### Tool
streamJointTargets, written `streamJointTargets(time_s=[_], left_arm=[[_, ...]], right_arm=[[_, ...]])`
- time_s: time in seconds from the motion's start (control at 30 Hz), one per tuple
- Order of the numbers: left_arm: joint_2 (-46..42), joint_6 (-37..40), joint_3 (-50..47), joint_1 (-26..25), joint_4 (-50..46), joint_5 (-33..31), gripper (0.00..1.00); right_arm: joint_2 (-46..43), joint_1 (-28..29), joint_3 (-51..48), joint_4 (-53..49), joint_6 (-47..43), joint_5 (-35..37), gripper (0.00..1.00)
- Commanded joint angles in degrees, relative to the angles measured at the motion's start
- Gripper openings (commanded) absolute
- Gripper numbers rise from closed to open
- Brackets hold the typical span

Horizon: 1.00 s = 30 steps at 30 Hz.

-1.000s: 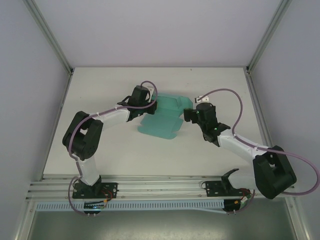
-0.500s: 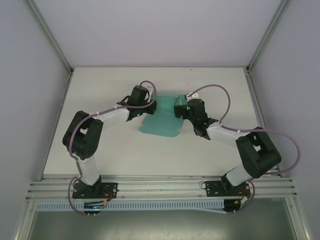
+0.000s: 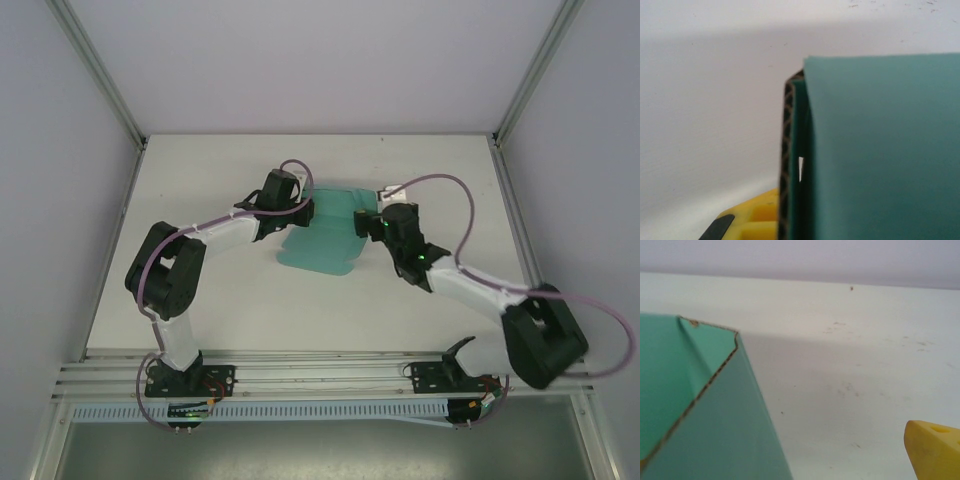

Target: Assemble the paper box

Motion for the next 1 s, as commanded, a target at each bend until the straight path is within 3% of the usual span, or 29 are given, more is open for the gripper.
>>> streamJointTargets(time_s=[0.0, 0.2, 0.3, 0.37, 0.67, 0.83, 0.97], left_arm=[[-0.87, 0.70, 1.21, -0.28, -0.99, -0.61, 0.00], [-1.74, 1.43, 0.35, -0.23, -0.17, -0.43, 0.00], [-2.17, 1.58, 0.21, -0.28, 0.05, -0.02, 0.00], [-2.32, 1.70, 0.10, -0.31, 0.02, -0.07, 0.00], [-2.88, 1.44, -0.27, -0.33, 0.04, -0.19, 0.00], [-2.71, 1.27, 0.12, -0.32, -0.55, -0.30, 0.00], [-2.87, 1.41, 0.19, -0.30, -0.53, 0.42, 0.00]], right_arm=[[-9.71, -1.88, -2.57, -7.33, -0.42, -2.74, 0.99], [-19.75, -13.92, -3.86, -13.44, 3.71, -11.52, 0.99], [-17.71, -20.84, -2.84, -13.17, 6.28, -21.84, 0.98], [-14.72, -22.55, -1.55, -12.87, 6.81, -27.32, 0.96], [4.34, -22.67, 11.77, -18.61, 0.01, -51.59, 0.87], [8.48, -19.84, 15.63, -21.17, -3.57, -57.27, 0.85], [11.23, -16.96, 18.02, -24.13, -5.80, -55.30, 0.84]])
